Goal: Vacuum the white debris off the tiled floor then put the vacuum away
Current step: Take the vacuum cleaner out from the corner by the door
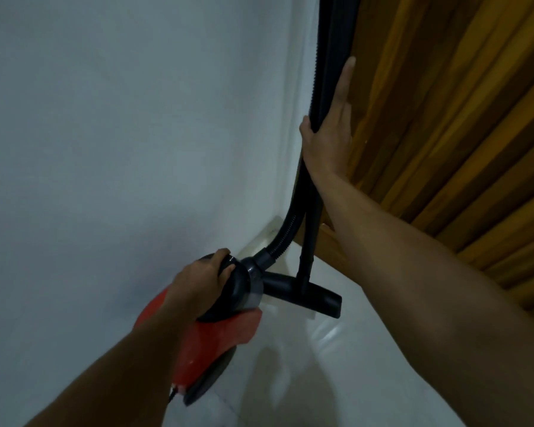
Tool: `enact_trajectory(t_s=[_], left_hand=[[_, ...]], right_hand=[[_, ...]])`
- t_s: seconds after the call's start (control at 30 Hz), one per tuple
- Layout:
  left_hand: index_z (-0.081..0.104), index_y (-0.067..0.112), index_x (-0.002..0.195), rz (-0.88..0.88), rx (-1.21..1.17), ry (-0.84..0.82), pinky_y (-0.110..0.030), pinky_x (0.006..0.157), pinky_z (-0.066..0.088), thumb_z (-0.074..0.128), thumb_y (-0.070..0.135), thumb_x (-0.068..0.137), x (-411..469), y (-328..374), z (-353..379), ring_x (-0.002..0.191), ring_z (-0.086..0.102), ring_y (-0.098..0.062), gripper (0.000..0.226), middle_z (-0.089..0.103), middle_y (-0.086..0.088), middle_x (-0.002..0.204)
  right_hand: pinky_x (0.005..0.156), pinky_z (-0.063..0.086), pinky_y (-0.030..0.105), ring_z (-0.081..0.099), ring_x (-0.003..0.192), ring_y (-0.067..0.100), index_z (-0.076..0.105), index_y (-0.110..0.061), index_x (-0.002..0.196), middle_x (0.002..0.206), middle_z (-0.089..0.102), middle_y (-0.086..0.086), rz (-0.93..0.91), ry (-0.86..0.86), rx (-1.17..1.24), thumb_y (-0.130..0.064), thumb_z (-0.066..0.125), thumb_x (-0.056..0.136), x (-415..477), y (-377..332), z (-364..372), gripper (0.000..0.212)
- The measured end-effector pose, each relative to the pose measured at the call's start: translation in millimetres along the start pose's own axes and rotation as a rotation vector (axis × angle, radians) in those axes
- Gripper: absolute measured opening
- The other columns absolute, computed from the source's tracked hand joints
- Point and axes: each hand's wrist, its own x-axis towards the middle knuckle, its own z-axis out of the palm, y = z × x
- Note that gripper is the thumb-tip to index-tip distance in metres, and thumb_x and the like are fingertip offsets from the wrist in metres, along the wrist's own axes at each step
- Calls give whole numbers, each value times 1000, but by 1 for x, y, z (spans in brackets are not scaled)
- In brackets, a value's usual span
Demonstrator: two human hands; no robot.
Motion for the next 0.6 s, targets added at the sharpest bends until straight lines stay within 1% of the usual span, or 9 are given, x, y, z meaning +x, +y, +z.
enact_trajectory(t_s=[0.07, 0.17, 0.23, 0.3, 0.33, 0.43, 0.5, 0.57, 0.6], left_hand=[[45, 29, 142, 13, 17, -37, -40, 81, 50, 39, 47, 104, -21, 9, -25, 102, 65, -34, 42, 69, -7, 121], [44, 31, 142, 4, 42, -73, -39, 83, 49, 38, 48, 104, -52, 22, -59, 103, 65, -33, 42, 68, -4, 122], [45, 32, 142, -8, 57, -66, -38, 82, 49, 37, 49, 104, -73, 31, -77, 103, 65, -31, 42, 69, -3, 121], [45, 32, 142, -15, 55, -58, -38, 82, 48, 36, 49, 105, -96, 36, -90, 103, 65, -29, 41, 68, -2, 121], [45, 32, 142, -20, 42, -67, -38, 83, 48, 36, 48, 105, -110, 39, -94, 103, 65, -28, 41, 68, -2, 121], [44, 33, 142, -38, 24, -76, -38, 82, 48, 35, 48, 105, -151, 46, -107, 103, 65, -27, 41, 68, -1, 122], [45, 32, 142, -38, 8, -71, -38, 82, 48, 35, 47, 105, -174, 48, -112, 102, 65, -28, 41, 68, -1, 121], [46, 31, 142, -48, -18, -65, -38, 84, 48, 36, 45, 105, -202, 50, -116, 104, 65, -28, 41, 69, -3, 121], [47, 30, 142, -54, -31, -71, -37, 84, 48, 37, 44, 106, -217, 51, -119, 104, 65, -28, 40, 69, -3, 120]], right_hand=[[93, 8, 3, 54, 104, 15, 10, -12, 161, 133, 56, 11, 14, -10, -19, -16, 67, 95, 5, -16, -25, 87], [92, 40, 15, 58, 100, 19, -6, -25, 160, 121, 59, 7, 11, -15, -22, -22, 65, 95, 11, -30, -51, 97], [98, 50, 33, 59, 105, 24, -10, -33, 158, 120, 59, 8, 7, -19, -42, -26, 64, 95, 10, -39, -71, 98], [104, 47, 45, 56, 117, 30, -3, -28, 160, 131, 56, 14, 42, -58, -12, -26, 62, 96, 5, -50, -92, 91], [107, 45, 48, 54, 120, 32, 0, -26, 161, 134, 54, 15, 45, -45, -12, -26, 61, 97, 1, -57, -105, 89], [109, 43, 47, 55, 117, 30, -5, -30, 159, 129, 56, 13, 3, 19, -59, -27, 63, 96, -15, -77, -137, 93], [111, 42, 50, 54, 122, 30, -1, -25, 160, 133, 55, 14, 52, -17, -45, -28, 63, 95, -28, -85, -149, 92], [113, 37, 56, 45, 134, 34, 11, -16, 161, 147, 45, 18, 98, -85, -35, -33, 60, 95, -40, -96, -164, 83], [116, 31, 57, 37, 142, 35, 10, -17, 161, 155, 37, 17, 105, -91, -54, -37, 58, 95, -47, -102, -174, 84]])
